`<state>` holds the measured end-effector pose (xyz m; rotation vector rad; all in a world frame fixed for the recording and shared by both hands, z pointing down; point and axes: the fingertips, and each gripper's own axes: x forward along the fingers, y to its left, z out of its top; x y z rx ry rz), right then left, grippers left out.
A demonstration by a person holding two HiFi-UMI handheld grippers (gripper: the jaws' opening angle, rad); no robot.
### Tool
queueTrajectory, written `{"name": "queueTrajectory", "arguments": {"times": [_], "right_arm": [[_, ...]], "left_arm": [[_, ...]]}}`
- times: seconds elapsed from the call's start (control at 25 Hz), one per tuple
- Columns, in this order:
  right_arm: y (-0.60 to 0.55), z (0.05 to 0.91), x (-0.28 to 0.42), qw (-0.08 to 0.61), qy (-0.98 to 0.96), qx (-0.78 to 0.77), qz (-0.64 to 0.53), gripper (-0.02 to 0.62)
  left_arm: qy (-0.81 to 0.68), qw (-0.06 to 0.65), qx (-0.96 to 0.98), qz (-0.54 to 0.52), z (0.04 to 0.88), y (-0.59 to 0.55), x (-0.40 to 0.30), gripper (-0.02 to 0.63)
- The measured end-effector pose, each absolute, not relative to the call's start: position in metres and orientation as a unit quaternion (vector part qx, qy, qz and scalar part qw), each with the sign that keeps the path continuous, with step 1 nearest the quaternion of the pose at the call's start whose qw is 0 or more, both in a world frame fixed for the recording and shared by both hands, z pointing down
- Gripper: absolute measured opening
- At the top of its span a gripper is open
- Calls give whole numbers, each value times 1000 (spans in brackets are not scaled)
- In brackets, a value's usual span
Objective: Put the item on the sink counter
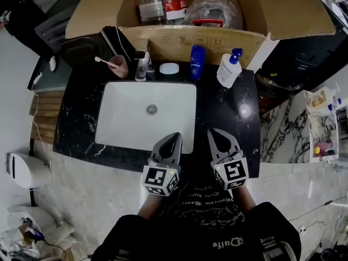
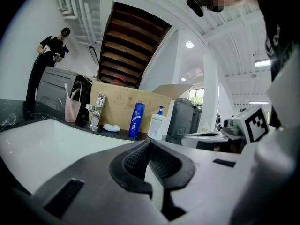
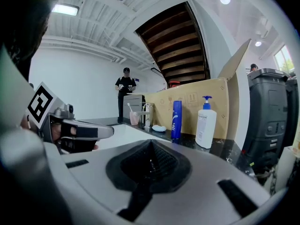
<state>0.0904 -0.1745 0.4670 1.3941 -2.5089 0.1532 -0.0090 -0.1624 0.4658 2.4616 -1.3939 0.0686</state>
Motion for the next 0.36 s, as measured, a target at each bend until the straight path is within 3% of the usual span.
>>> {"name": "queueTrajectory", "arguments": {"times": [0.36], "right_arm": [[-185, 468, 89, 131, -864, 483, 56, -2]], "left_arm": [[-488, 157, 858, 21, 464, -174, -13, 6]]}}
